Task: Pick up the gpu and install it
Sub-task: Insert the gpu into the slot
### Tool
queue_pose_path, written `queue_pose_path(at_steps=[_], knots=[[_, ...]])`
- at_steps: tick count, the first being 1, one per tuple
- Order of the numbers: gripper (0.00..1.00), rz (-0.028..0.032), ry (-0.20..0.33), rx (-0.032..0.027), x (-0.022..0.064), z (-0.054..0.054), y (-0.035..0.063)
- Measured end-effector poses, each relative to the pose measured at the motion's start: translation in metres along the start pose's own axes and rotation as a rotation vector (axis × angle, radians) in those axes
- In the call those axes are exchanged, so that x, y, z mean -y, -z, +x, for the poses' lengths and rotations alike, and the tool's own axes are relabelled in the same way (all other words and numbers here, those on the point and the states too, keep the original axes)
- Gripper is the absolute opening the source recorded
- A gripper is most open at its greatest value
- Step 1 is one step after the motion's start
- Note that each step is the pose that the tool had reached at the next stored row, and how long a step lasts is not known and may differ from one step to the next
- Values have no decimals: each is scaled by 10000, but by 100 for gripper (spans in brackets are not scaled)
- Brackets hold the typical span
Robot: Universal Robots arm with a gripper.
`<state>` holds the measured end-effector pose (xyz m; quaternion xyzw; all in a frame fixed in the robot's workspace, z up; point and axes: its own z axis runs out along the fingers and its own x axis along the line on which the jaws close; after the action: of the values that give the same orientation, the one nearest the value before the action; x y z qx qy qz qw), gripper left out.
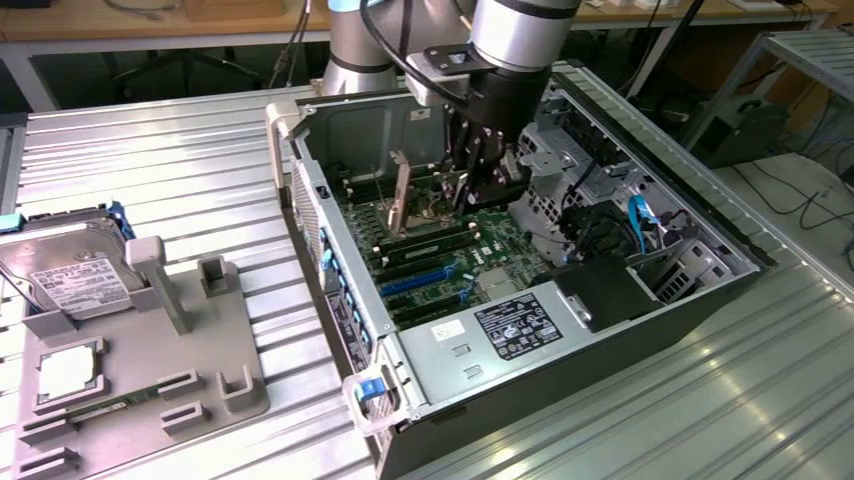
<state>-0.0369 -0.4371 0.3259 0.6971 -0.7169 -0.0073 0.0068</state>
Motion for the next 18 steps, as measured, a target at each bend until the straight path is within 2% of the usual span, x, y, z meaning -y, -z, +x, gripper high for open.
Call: queue_pose_path(at_steps=[1,2,3,8,15,18], knots=[[30,22,10,0,-15,-1,-15],[30,116,18,-1,-39,-6,-37],[30,155,18,1,-62,-8,-60],[30,155,-57,1,-199,-6,-177],[30,156,-86,2,-229,-4,-319],[30,154,-93,1,-290,-1,-353]])
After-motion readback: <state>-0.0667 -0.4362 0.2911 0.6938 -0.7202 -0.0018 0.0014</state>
